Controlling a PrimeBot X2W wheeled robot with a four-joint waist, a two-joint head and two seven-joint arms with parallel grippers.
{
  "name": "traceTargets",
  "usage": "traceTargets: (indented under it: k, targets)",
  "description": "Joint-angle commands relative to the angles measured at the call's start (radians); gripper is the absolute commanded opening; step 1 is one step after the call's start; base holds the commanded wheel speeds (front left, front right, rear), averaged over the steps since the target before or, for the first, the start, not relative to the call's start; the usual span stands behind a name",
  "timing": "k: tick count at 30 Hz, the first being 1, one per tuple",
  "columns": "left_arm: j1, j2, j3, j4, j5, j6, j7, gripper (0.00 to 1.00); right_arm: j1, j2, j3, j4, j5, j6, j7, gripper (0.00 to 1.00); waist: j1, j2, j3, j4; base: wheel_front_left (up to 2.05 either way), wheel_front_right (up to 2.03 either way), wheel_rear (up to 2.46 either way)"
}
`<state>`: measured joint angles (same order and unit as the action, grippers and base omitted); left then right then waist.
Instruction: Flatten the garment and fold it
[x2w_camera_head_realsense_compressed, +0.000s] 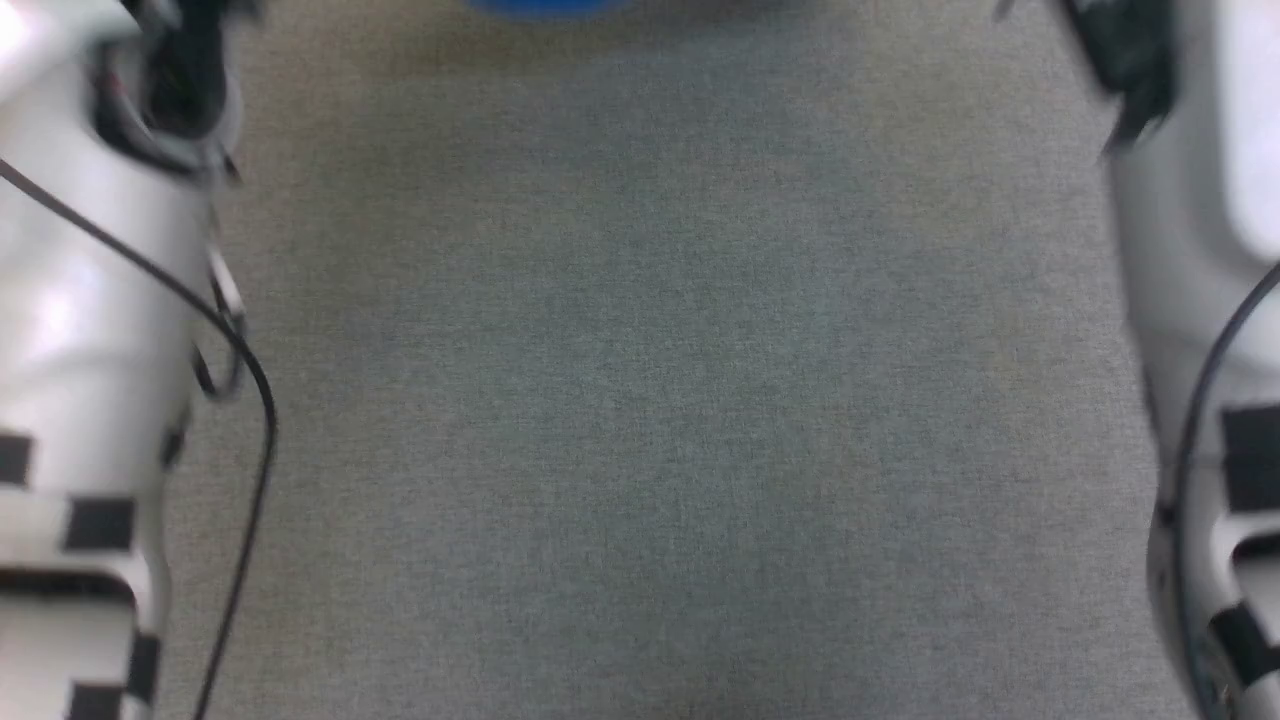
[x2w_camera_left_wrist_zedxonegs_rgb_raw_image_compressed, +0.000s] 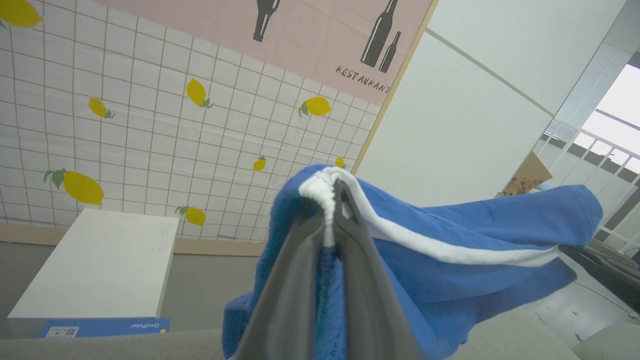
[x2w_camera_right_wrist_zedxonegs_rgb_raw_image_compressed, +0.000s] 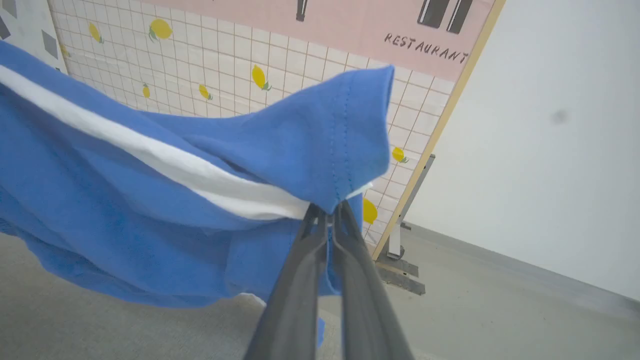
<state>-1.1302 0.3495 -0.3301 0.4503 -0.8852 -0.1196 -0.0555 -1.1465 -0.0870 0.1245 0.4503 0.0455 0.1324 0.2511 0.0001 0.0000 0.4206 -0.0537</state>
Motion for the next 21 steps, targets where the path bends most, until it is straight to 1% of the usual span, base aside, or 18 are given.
traceTargets:
  k: [1, 4, 6, 9, 12, 16, 21]
  targets:
    - [0.054, 0.011, -0.019, 0.002, 0.005, -0.007, -0.004, 0.0, 0.052, -0.003, 0.016, 0.007, 0.024, -0.002, -0.008, 0.0, -0.0001, 0.0, -0.015, 0.003, 0.0, 0.0, 0.0]
    - [0.153, 0.038, -0.08, -0.02, 0.005, -0.01, 0.013, 0.0, 0.146, -0.018, 0.047, -0.007, 0.074, -0.002, -0.003, 0.0, -0.0001, 0.0, -0.032, 0.004, 0.0, 0.0, 0.0]
    - [0.234, 0.053, -0.122, -0.054, -0.013, -0.01, 0.027, 0.0, 0.224, -0.033, 0.061, -0.038, 0.111, -0.002, 0.005, 0.0, -0.0001, 0.0, -0.05, 0.008, 0.0, 0.0, 0.0]
    - [0.376, 0.087, -0.181, -0.127, -0.056, -0.011, 0.062, 0.0, 0.363, -0.06, 0.071, -0.111, 0.151, -0.002, 0.042, 0.0, -0.0001, 0.0, -0.081, 0.012, 0.0, 0.0, 0.0]
    - [0.509, 0.12, -0.218, -0.193, -0.104, -0.011, 0.094, 0.0, 0.509, -0.077, 0.061, -0.2, 0.179, -0.002, 0.089, 0.0, -0.0001, 0.0, -0.115, 0.02, 0.0, 0.0, 0.0]
    - [0.678, 0.154, -0.263, -0.278, -0.16, -0.008, 0.147, 0.0, 0.727, -0.078, 0.005, -0.334, 0.188, -0.002, 0.154, 0.0, -0.0001, 0.0, -0.161, 0.036, 0.0, 0.0, 0.0]
    - [0.846, 0.191, -0.297, -0.369, -0.21, 0.034, 0.195, 0.0, 0.98, -0.035, -0.079, -0.475, 0.173, -0.002, 0.232, 0.0, -0.0001, 0.0, -0.207, 0.049, 0.0, 0.0, 0.0]
